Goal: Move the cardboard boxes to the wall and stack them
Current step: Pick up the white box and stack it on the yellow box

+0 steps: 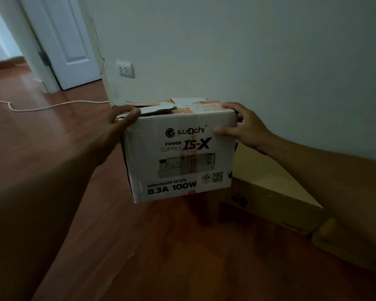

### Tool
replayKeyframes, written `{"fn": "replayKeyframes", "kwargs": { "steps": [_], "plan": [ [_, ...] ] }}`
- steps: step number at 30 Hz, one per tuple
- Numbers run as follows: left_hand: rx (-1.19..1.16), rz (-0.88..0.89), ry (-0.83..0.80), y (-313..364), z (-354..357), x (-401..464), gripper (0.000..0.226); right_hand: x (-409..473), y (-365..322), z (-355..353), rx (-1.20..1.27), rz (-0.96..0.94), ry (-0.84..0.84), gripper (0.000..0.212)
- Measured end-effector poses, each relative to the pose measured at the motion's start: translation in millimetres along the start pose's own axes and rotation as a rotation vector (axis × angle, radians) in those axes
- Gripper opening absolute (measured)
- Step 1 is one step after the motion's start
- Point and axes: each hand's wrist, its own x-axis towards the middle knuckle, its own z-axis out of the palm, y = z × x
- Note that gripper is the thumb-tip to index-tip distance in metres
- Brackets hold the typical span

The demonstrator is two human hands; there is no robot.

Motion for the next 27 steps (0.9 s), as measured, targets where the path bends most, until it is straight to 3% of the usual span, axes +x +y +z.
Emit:
{"fn": "replayKeyframes", "kwargs": {
  "steps": [3, 10, 21, 27],
  "plan": [
    [0.011, 0.064, -0.017, 20, 22, 7, 0.064, -12, -6, -33, -0.014, -0.012, 0.061, 0.069],
    [-0.068, 0.312, 0.051, 89, 84, 18, 0.063, -52, -35, -118, -0.064, -0.039, 0.269, 0.067],
    [-0.14, 0.48, -0.121, 166, 225, -1, 0.062, -156, -32, -258, -0.197, 0.042, 0.534, 0.058],
    [-0.015, 0.6, -0.235, 183, 318, -19, 0.062, -228, -5, -317, -0.173, 0.131, 0.728, 0.04]
  ]
}}
